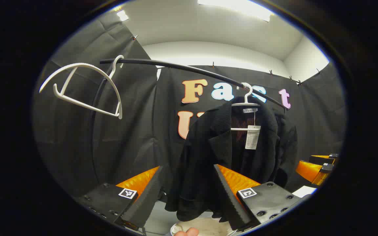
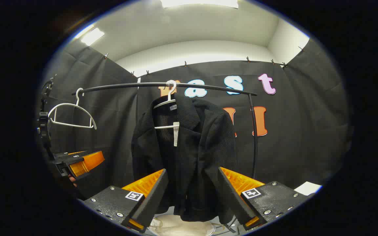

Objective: Grasp the clothes on the hanger with both hands and then place them into the laundry hamper below.

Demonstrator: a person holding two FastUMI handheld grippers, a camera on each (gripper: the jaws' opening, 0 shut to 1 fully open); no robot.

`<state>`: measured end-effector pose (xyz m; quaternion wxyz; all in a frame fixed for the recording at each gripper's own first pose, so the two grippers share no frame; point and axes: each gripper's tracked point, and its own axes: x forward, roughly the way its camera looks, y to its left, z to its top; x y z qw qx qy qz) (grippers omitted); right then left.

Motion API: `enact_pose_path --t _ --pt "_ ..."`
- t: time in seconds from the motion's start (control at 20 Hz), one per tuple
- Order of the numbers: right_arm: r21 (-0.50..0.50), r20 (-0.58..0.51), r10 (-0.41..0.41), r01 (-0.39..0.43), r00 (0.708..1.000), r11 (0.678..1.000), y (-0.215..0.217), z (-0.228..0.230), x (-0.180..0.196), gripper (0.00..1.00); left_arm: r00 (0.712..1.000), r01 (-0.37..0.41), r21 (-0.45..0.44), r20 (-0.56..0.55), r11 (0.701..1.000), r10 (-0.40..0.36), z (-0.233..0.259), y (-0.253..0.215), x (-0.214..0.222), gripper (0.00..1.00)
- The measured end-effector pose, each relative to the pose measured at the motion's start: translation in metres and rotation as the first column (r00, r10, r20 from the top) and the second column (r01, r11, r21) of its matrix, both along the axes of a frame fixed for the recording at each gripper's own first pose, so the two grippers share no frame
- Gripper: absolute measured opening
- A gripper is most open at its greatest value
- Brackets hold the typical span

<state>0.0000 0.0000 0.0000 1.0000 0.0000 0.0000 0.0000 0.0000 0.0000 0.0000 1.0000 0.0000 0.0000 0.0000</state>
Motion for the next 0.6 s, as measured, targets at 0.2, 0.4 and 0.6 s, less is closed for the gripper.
enact_pose_path --t 0.2,0.4,0.6 --pt "0.002 0.0 0.005 -0.005 1.0 1.0 0.0027 -0.0014 -0.0014 0.94 1.0 -0.006 0.002 0.001 1.0 0.006 0.0006 0.0026 -0.0042 1.0" --pt "0.005 -0.005 0.011 -0.011 1.0 1.0 0.0043 -0.003 -0.0019 0.94 1.0 -0.015 0.001 -0.001 1.0 0.015 0.0 0.0044 -0.0073 1.0" --pt "0.009 -0.008 0.014 -0.014 1.0 1.0 0.0052 -0.0043 0.0007 0.93 1.0 -0.022 -0.002 -0.006 1.0 0.022 -0.0017 0.0063 -0.0061 1.0"
